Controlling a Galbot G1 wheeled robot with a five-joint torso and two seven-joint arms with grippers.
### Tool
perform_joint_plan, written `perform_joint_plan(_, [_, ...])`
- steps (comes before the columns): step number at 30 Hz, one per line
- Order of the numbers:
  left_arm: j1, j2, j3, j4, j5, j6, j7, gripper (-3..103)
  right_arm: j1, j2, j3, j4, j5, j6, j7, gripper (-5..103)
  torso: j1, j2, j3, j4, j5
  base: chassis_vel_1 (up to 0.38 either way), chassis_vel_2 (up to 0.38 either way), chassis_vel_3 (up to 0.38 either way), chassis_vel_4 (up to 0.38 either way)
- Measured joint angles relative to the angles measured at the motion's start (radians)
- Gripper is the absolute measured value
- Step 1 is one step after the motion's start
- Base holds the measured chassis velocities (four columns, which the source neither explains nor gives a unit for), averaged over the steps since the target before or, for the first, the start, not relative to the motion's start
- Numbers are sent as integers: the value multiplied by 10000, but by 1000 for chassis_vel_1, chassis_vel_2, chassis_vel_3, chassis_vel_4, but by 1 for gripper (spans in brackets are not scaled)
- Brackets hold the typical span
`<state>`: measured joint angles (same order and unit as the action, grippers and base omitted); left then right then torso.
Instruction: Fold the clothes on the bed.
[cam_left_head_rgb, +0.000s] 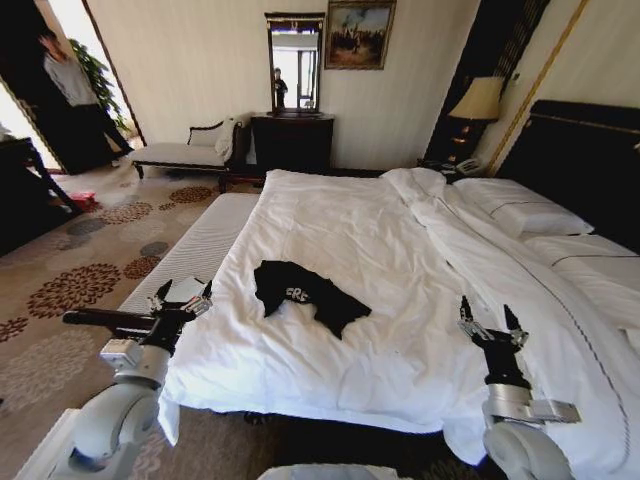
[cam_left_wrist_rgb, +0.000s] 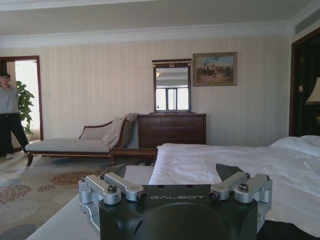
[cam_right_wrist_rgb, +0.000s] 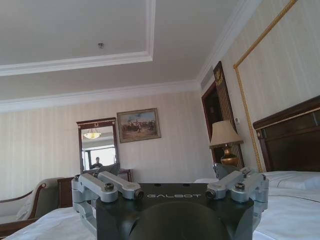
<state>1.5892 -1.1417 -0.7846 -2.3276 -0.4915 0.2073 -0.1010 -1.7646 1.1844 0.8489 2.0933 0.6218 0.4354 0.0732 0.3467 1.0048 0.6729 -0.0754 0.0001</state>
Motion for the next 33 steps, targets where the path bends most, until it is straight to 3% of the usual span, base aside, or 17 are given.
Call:
perform_joint_plan(13, [36, -39, -197, -76, 15, 9, -6, 100, 110, -5, -179, 117, -7, 499, -228, 100, 0, 0, 0, 2, -1, 0, 0, 0, 0])
perform_joint_plan(33, [-17, -24, -210, 28, 3, 17, -38, 100, 103, 84, -282, -14, -245, 491, -207, 100, -2, 1, -1, 1, -1, -25, 27, 25, -24])
